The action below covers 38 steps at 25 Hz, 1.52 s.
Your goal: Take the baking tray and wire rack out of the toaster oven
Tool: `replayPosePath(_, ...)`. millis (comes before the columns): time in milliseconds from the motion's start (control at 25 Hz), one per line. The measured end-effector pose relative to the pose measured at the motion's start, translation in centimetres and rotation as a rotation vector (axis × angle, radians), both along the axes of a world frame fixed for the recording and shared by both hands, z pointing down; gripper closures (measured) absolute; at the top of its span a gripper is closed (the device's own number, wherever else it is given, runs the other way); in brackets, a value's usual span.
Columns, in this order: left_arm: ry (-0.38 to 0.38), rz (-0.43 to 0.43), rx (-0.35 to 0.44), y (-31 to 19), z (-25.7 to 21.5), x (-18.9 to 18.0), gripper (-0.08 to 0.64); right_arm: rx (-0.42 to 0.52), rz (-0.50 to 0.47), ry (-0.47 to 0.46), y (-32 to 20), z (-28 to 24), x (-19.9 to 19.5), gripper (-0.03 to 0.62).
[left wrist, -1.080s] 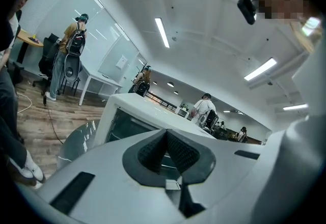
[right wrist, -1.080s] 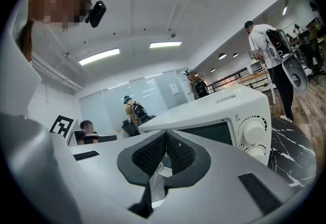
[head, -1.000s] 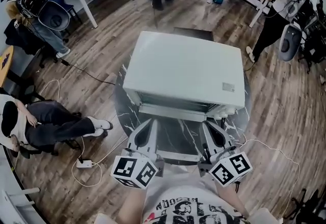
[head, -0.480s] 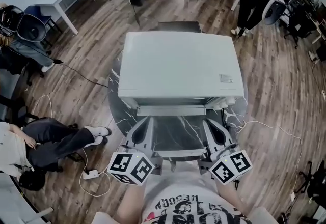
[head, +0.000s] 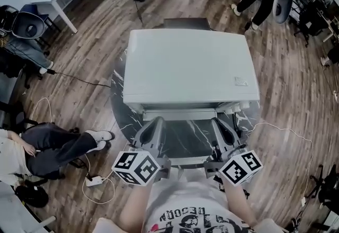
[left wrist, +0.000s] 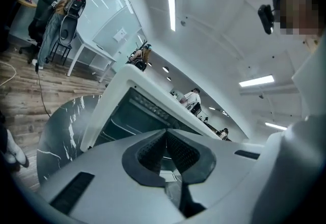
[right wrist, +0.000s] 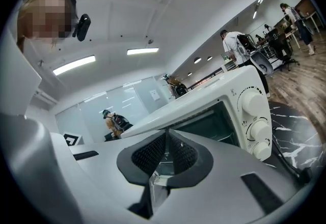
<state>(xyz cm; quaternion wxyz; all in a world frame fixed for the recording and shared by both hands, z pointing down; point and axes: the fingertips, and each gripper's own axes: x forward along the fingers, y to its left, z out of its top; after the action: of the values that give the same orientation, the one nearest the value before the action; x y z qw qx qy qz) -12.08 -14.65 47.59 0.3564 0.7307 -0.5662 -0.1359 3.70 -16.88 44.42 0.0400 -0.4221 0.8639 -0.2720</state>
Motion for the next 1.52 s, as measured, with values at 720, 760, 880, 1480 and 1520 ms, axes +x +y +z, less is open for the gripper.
replayPosePath(720, 0.473, -0.122, -0.15, -5.9, 8.2, -1.1, 0.408, -0.315, 0.152, -0.154, -7.1, 8.8, 0.6, 0.387)
replayPosePath(760, 0.482, -0.13, -0.151, -6.2, 8.4, -1.4, 0.408, -0.32, 0.161, -0.147, -7.5, 9.0, 0.7, 0.388)
replayPosePath(880, 0.495, -0.147, -0.157, -6.9, 9.0, -2.0, 0.408, -0.344, 0.184, -0.138, -8.6, 10.0, 0.6, 0.388)
replayPosePath(1480, 0.486, -0.114, -0.184, -9.4, 9.8, -2.8, 0.41, -0.368, 0.28, -0.113, -12.0, 12.0, 1.0, 0.385)
replayPosePath(1520, 0.486, -0.113, -0.182, -9.5, 9.8, -2.8, 0.419, -0.375, 0.292, -0.117, -12.2, 12.2, 1.0, 0.385)
